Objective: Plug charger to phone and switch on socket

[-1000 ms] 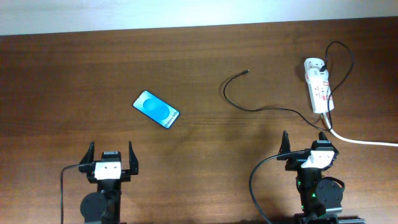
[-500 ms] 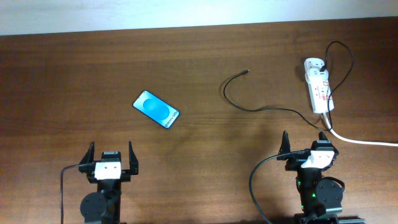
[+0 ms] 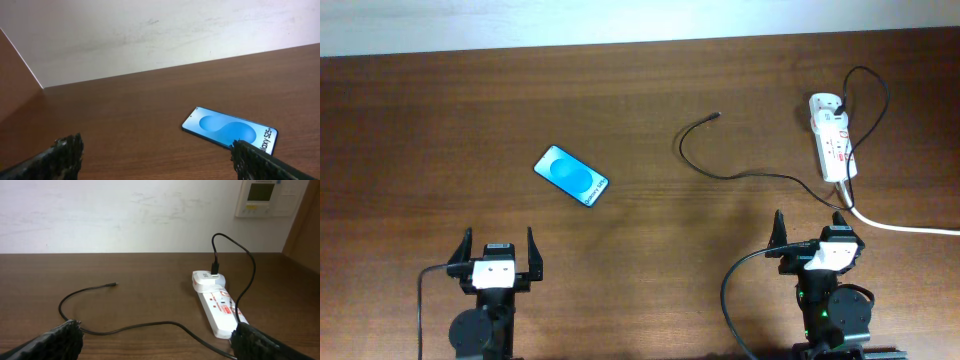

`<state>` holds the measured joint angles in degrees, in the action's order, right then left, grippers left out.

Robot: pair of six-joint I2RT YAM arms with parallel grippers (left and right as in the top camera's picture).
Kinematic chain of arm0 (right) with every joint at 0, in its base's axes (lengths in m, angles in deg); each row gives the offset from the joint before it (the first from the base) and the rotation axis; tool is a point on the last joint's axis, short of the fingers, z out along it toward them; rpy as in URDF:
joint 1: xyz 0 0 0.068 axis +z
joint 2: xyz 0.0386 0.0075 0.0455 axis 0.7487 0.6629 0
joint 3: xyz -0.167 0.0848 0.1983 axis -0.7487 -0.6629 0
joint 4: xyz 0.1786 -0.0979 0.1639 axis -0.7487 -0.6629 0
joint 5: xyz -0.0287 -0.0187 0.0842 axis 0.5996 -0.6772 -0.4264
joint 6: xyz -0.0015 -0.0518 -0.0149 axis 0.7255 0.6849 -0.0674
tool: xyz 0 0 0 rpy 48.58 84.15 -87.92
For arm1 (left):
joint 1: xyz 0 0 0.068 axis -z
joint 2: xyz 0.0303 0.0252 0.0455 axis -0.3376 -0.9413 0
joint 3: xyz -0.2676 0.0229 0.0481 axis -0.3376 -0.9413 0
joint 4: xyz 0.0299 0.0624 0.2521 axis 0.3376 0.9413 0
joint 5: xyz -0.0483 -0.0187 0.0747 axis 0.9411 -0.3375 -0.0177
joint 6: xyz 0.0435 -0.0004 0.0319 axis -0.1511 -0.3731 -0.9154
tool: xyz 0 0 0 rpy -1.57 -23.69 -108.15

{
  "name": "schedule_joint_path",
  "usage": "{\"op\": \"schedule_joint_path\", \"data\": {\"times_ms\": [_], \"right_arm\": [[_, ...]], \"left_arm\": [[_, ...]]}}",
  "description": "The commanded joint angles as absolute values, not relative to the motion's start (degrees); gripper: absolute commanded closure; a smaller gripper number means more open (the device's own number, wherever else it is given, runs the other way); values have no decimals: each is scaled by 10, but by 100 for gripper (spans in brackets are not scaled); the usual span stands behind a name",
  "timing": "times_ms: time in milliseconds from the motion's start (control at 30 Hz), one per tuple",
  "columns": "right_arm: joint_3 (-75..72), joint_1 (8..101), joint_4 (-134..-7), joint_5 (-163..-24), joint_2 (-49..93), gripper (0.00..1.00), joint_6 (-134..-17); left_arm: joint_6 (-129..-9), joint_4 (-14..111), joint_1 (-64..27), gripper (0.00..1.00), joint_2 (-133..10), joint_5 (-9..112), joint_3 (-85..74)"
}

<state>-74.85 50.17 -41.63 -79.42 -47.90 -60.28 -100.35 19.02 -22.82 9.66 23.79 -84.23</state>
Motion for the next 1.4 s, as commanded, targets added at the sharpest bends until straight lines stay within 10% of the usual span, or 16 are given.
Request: {"op": "schedule_joint_path", "data": {"times_ms": [0,1367], "right_arm": [[-752,503,-421,-796,-484,1,-601],[-752,503,-421,-796,-484,2,-601]], "left_arm": [[-1012,191,-233,1,101,247,-846],[-898,412,-233,1,-170,259,-571]]}}
